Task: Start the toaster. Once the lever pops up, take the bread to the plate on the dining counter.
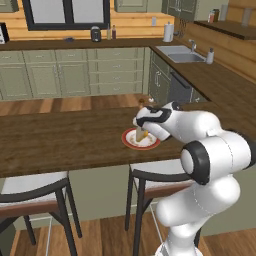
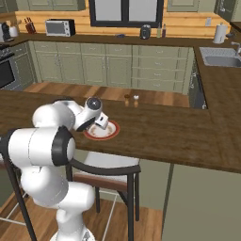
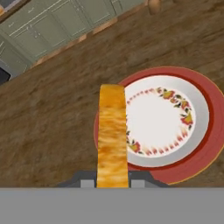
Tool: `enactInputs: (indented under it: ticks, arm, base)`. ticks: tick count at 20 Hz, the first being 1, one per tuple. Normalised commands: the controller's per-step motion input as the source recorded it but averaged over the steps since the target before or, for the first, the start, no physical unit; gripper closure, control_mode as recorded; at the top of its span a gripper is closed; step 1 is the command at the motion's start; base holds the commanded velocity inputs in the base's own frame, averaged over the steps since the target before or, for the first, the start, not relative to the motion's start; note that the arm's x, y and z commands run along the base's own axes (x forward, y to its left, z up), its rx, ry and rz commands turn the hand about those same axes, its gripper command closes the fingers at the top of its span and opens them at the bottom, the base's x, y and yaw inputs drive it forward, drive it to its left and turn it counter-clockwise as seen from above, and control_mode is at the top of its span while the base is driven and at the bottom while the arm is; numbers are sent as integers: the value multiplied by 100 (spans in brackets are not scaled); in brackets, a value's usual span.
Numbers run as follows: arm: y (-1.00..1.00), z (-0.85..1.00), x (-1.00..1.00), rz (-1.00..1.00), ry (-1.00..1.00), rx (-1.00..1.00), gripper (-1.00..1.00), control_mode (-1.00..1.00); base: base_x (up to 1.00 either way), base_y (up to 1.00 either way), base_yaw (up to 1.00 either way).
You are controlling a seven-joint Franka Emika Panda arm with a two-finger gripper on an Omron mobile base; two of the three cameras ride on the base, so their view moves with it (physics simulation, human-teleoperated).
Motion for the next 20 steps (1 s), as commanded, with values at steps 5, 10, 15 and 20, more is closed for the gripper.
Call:
enactInputs:
  ticks: [5,10,15,20]
  arm:
    - [-8,-8,16,0,11,0,100,-100]
    - [-4,-8,14,0,4,0,100,-100]
    - [-1,-5,17,0,1,0,100,-100]
    - [0,-4,16,1,0,0,-100,-100]
  base:
    - [0,0,0]
    - [0,0,0]
    - [0,0,0]
    - [0,0,0]
